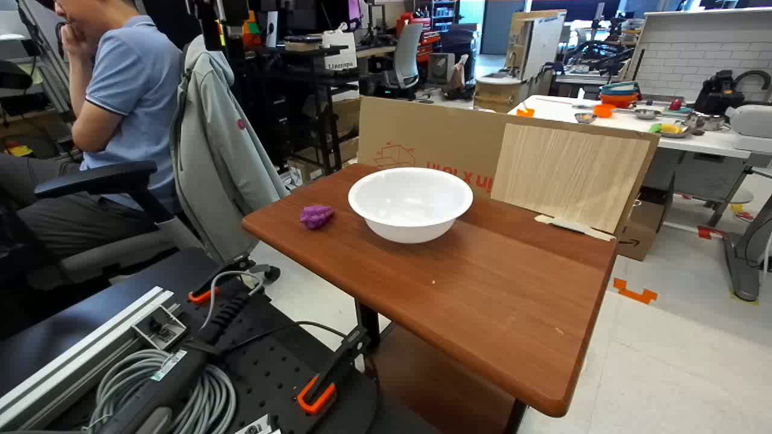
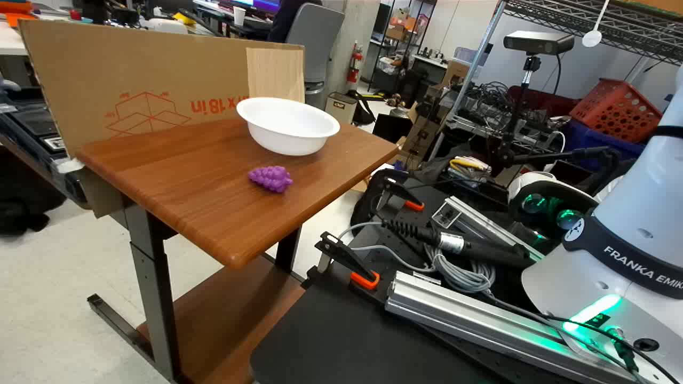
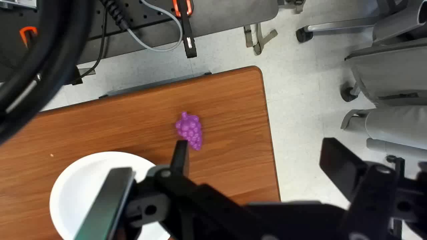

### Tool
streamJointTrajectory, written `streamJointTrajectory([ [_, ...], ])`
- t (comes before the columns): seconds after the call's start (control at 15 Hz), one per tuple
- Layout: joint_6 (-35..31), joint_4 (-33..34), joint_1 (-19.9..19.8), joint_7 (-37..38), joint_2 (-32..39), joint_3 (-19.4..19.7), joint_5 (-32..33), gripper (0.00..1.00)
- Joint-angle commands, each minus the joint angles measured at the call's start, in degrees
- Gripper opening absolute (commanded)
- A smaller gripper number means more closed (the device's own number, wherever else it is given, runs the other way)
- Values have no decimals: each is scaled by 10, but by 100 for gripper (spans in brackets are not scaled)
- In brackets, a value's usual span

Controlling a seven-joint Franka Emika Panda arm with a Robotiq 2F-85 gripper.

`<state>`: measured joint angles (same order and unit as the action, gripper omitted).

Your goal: Put the grapes in the bowl

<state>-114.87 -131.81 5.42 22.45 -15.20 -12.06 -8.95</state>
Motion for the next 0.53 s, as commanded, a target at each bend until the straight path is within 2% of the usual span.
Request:
streamJointTrajectory([
  [0.0,1,1,5,1,0,5,2,100],
  [0.2,1,3,6,-7,2,4,9,100],
  [0.47,9,27,10,-73,38,7,16,100],
])
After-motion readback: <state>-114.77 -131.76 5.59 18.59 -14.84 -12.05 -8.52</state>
